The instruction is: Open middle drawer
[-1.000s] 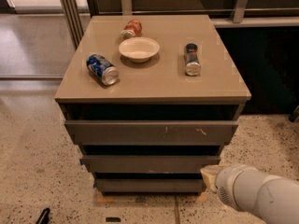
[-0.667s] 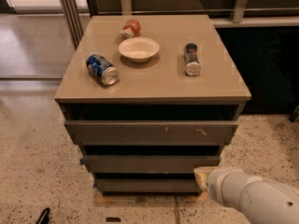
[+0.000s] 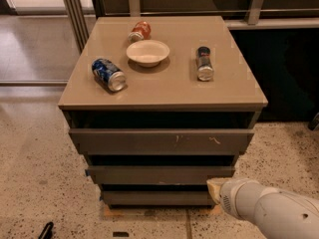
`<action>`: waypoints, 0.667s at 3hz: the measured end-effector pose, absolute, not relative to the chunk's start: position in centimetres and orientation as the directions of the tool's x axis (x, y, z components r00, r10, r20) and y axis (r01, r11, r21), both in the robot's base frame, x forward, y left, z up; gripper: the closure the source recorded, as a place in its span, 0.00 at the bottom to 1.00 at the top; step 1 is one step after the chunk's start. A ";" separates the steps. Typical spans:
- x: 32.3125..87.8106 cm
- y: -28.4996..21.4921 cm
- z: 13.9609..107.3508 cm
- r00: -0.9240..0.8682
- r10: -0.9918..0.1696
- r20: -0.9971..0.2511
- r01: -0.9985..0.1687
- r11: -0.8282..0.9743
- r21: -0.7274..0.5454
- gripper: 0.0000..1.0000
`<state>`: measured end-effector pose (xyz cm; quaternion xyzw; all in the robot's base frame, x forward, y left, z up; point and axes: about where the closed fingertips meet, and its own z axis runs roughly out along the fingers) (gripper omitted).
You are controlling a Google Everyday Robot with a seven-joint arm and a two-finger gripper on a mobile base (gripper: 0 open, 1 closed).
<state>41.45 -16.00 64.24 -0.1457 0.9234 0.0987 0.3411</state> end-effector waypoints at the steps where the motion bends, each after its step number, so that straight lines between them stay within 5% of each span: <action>1: 42.4 -16.9 61.9 -0.736 -0.185 -0.652 -0.315 0.945 0.087 1.00; 2: 44.4 -17.0 60.1 -0.726 -0.163 -0.668 -0.295 0.951 0.090 1.00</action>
Offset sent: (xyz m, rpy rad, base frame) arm 0.0630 0.0061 -0.0757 0.0142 -0.0293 -0.0834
